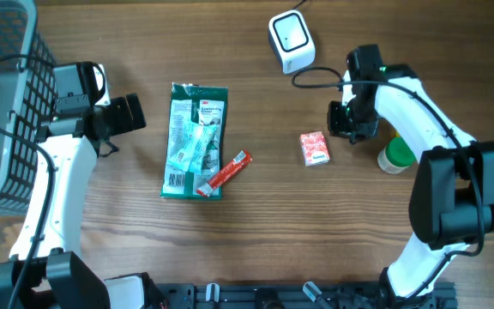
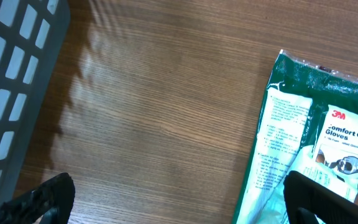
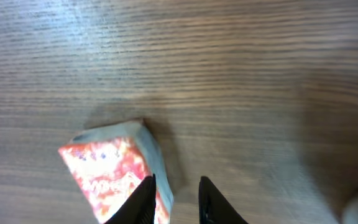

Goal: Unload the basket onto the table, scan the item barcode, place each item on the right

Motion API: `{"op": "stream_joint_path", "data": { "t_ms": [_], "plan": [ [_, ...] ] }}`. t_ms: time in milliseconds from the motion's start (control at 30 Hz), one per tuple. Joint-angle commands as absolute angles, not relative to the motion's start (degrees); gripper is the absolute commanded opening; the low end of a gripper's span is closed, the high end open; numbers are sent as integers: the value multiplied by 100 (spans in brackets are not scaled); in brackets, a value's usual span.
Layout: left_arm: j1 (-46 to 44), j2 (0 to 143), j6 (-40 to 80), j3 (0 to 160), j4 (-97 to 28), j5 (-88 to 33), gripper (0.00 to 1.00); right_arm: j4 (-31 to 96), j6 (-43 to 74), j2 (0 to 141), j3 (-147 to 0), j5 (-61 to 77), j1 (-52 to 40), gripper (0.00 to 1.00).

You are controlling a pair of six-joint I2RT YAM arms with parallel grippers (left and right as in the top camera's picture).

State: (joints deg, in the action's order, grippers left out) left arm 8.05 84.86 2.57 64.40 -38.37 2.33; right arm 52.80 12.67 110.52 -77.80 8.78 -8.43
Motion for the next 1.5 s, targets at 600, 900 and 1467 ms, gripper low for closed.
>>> {"op": "stream_joint_path", "data": {
  "t_ms": [600, 900, 1467],
  "plan": [
    [827, 8508, 172, 6466, -3822, 287, 100, 5153, 604, 11059, -7155, 1874, -860, 28],
    [827, 8508, 172, 6466, -3824, 287, 100, 5323, 961, 11059, -7155, 1942, -952, 28],
    [827, 8508, 172, 6466, -3824, 287, 100, 5299, 913, 11059, -7155, 2053, -991, 28]
  ]
}}
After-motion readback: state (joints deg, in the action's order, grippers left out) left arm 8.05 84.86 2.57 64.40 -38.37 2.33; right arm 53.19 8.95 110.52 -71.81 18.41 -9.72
